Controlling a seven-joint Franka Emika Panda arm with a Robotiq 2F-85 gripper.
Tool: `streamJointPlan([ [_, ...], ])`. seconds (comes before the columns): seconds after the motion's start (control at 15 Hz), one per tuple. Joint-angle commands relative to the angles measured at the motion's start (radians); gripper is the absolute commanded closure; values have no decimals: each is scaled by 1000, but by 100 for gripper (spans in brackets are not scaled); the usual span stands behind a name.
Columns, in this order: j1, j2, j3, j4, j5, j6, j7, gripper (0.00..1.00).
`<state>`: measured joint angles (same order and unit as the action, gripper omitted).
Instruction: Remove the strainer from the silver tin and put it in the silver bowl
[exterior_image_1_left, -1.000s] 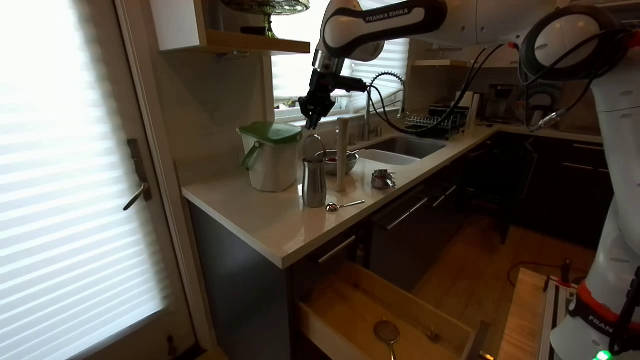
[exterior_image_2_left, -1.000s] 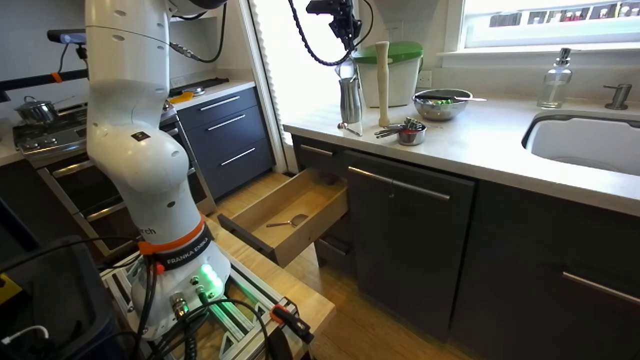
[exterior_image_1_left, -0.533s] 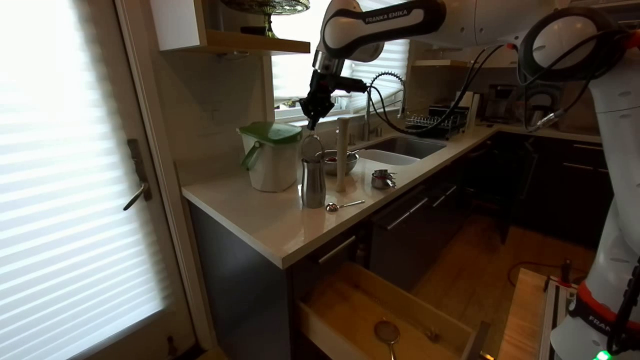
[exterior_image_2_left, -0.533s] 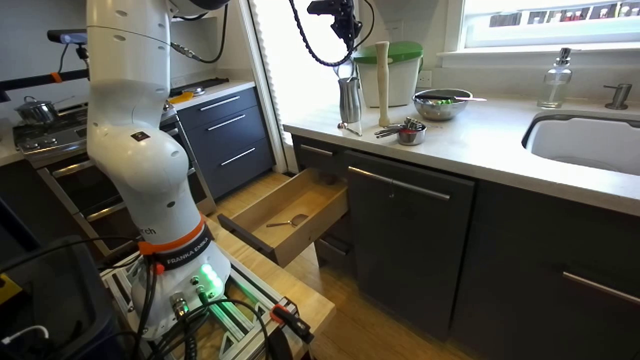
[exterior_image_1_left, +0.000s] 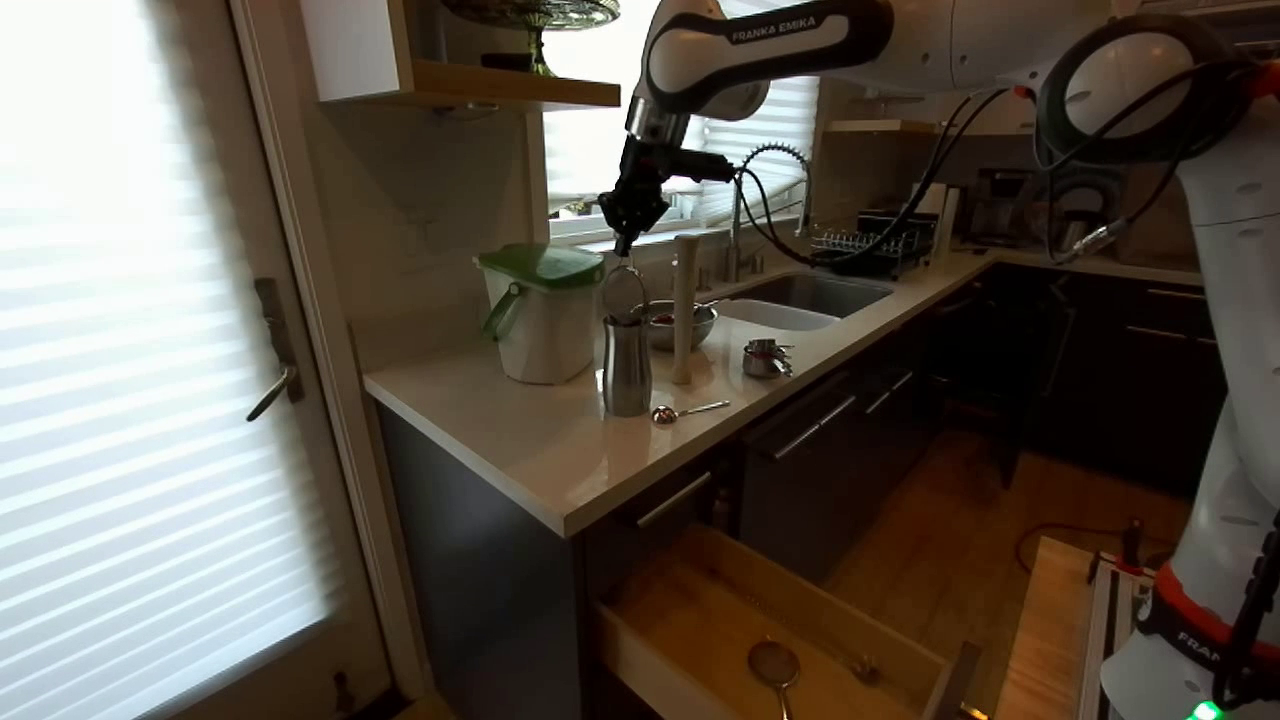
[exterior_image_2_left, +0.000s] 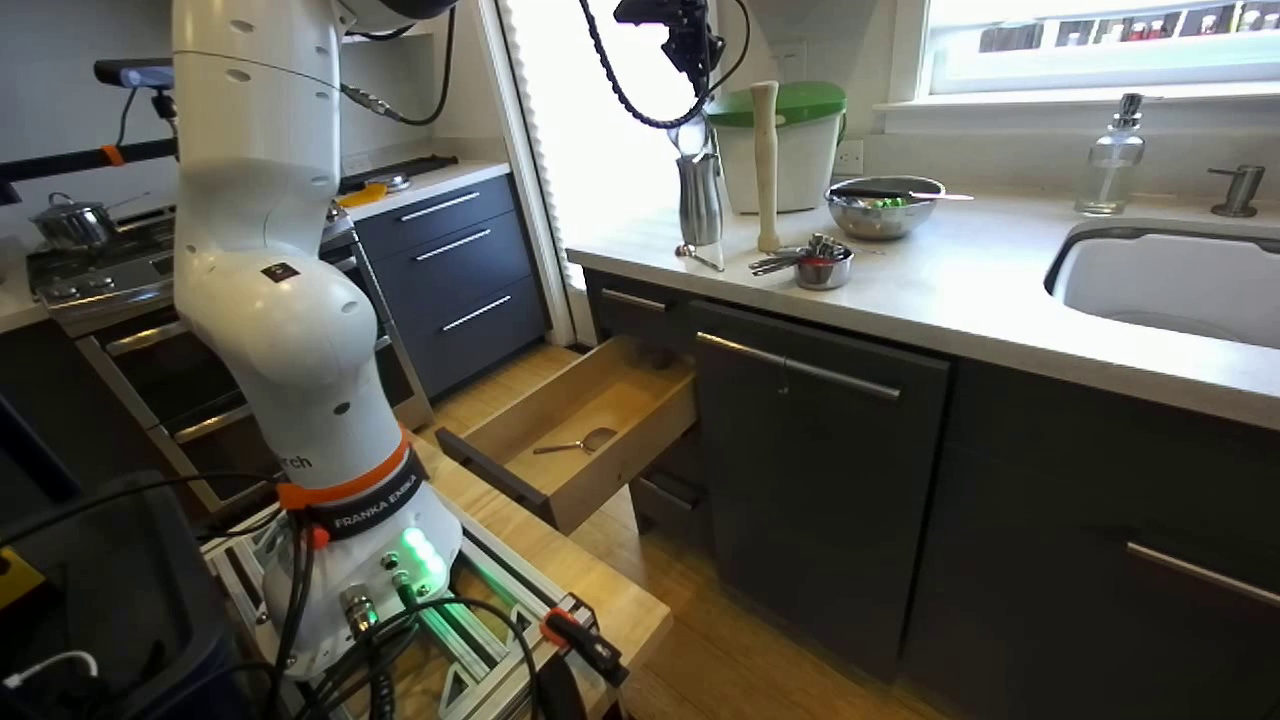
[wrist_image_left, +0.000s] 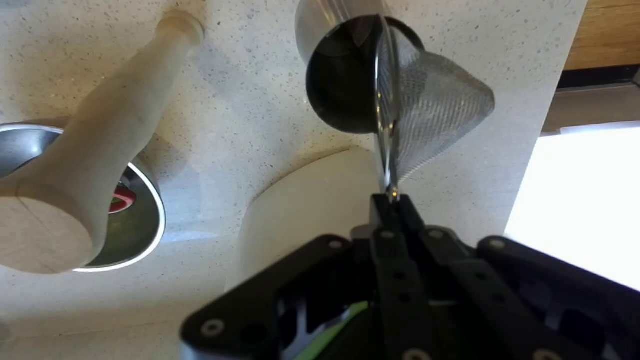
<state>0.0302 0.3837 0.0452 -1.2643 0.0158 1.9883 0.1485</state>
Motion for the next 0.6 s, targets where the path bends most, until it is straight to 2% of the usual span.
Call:
streamJointPlan([
  [0.0, -3, -8, 0, 30, -4, -45, -20, 99],
  [0.53, 1, -25, -9, 116, -19, -185, 0, 99],
])
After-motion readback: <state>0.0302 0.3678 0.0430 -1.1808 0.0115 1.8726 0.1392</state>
